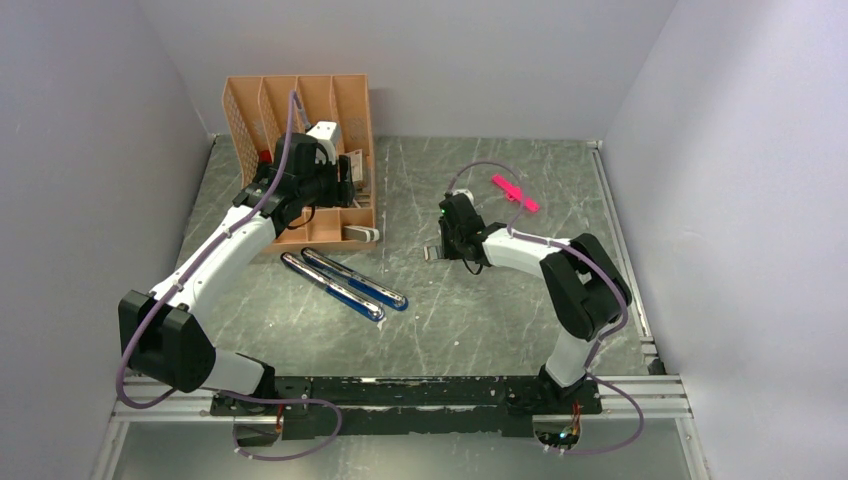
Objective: Load the staples into the stapler
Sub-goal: Pick up several staples from the staple box.
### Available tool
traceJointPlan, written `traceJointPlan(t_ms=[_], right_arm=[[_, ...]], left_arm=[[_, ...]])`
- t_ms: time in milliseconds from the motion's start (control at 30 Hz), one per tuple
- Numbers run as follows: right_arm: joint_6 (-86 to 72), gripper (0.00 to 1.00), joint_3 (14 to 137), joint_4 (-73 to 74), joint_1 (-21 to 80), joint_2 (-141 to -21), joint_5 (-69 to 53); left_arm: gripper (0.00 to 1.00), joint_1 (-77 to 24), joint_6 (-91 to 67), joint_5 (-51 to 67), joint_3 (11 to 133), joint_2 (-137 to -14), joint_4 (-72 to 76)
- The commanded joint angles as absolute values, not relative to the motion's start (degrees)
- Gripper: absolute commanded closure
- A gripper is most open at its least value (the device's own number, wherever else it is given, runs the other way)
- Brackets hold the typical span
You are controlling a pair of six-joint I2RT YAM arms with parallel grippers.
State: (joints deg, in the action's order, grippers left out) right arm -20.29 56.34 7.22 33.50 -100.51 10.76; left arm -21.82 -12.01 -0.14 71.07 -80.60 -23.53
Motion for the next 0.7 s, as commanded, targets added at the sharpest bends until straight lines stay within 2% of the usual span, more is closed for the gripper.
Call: traceJointPlan(t_ms=[0, 433, 667], right_arm=[[-19.92, 0.71, 57.92, 7.45, 33.75, -102.05, 11.02], [-19.83, 0.71, 59.33, 7.34, 33.79, -103.84, 10.85], [-19.88, 0.77, 59.33, 7.39, 33.88, -104.08, 10.85]], left_arm=[[0.36, -21.27, -11.87, 0.88, 71.40, -80.69, -24.22], [0.36, -21.27, -11.81, 0.81, 71.37, -80.66, -24.20], [0.36, -21.28, -11.78, 0.89, 71.39, -80.53, -24.29]])
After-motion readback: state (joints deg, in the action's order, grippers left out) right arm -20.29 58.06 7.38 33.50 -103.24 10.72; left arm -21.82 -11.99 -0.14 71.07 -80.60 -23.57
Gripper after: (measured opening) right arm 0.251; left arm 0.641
